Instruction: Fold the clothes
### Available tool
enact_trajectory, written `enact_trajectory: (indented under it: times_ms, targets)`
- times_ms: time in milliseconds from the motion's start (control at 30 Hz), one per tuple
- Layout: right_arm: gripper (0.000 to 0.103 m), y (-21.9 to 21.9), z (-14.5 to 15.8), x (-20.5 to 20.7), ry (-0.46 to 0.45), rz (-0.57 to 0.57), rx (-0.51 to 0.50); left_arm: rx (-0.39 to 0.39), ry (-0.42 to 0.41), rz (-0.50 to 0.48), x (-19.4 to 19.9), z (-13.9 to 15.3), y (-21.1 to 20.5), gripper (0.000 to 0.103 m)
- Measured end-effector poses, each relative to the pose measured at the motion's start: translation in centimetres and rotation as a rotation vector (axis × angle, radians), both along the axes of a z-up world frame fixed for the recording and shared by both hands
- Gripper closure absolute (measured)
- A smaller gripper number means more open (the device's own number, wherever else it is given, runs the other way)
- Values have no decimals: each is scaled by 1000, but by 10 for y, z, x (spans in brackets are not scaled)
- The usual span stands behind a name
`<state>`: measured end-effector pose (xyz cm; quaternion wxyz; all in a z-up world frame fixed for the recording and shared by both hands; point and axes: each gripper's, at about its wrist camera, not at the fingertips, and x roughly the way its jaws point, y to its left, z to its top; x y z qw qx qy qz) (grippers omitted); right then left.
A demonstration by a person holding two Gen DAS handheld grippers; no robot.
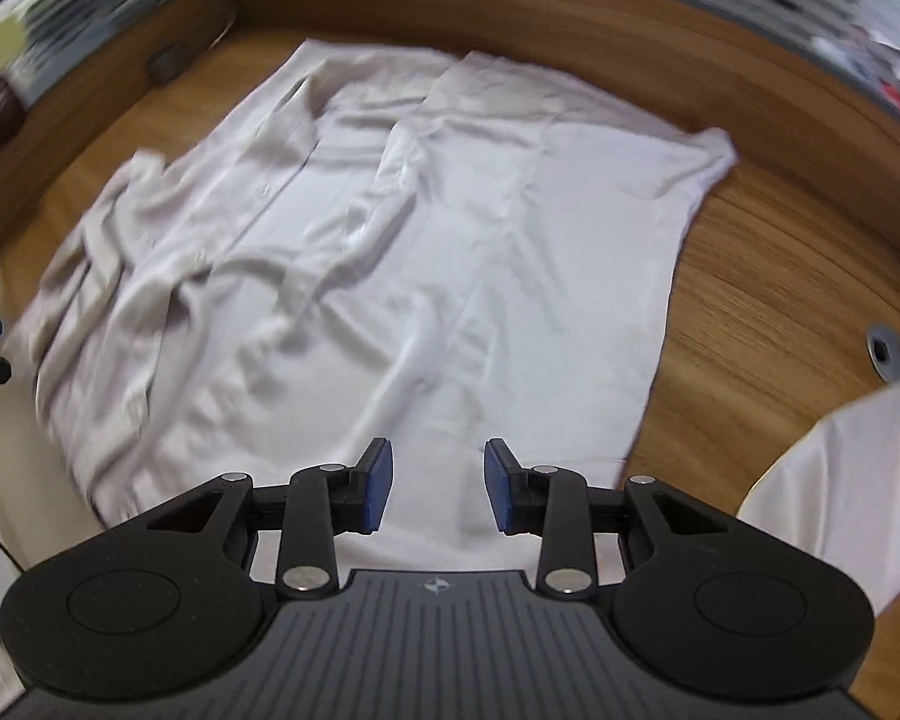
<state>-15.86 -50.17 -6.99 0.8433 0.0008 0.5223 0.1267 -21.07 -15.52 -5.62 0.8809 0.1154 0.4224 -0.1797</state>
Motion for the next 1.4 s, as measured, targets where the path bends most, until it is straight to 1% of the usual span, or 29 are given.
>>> enact_trajectory:
  times_ms: [167,267,433,567,700,800,933,1033,1100,1133,1200,1267,1300,1333,1400]
  targets:
    - [65,25,6,-10,-59,-112,2,-12,-7,-60,32,1,20,58]
    - [65,36,10,-17,-79,-140,20,-7,-6,-53,47,0,31,57]
    - [65,56,12,-28,-69,-162,40,9,-20,-20,62,-9,62,50]
    - [61,76,14,-35,-54,-196,28,27,-1,-2,70,-24,92,45]
    - [61,99,12,-38,-27,-268,21,81,18,-35,82,-44,124,45]
    - [60,122,9,-42,0,-331,10,98,24,-53,96,-56,149,46]
    - [59,153,2,-48,17,-425,10,80,55,-133,123,-70,165,46]
    - [59,173,-1,-54,19,-497,6,61,84,-216,137,-77,166,46]
    - [59,185,-1,-58,13,-537,6,63,85,-287,141,-81,166,46]
    - [59,191,-2,-59,11,-557,3,78,88,-313,144,-84,166,46]
    - [59,201,-3,-63,9,-594,2,115,111,-344,150,-91,165,54]
    - [59,212,-4,-67,8,-618,13,144,128,-350,156,-94,168,86]
    - [59,217,-4,-69,7,-628,19,143,128,-352,159,-94,171,93]
    - [59,222,-4,-71,5,-634,22,139,120,-348,161,-91,174,99]
    - [58,231,-5,-76,0,-637,18,148,92,-335,166,-85,180,99]
